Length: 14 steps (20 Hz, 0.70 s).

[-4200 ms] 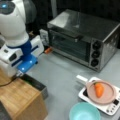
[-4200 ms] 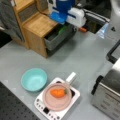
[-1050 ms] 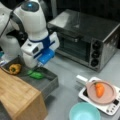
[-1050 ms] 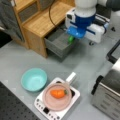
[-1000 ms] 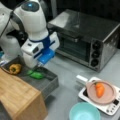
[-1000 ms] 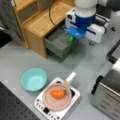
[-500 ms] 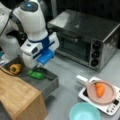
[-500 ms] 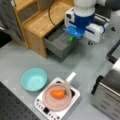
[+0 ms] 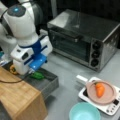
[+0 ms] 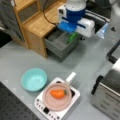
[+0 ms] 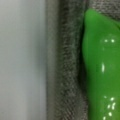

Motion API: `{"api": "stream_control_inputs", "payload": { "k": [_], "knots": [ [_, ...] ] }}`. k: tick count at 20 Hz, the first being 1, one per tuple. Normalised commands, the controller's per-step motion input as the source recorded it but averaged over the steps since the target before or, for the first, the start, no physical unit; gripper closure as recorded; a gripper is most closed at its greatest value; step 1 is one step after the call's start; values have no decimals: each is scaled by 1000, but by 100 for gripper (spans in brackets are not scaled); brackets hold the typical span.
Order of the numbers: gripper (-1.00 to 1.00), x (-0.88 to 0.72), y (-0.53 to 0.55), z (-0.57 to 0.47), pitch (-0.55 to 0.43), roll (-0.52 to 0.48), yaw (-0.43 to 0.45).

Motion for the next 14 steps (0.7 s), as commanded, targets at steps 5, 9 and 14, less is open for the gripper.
{"api": "stream_control_inputs", "payload": {
  "k": [5, 9, 14],
  "knots": [
    [-100, 206, 205, 425, 143, -71, 108],
    [-100, 387, 403, 416, 176, -34, 27],
    [-100, 462, 310, 258, 208, 56, -58]
  ]
}}
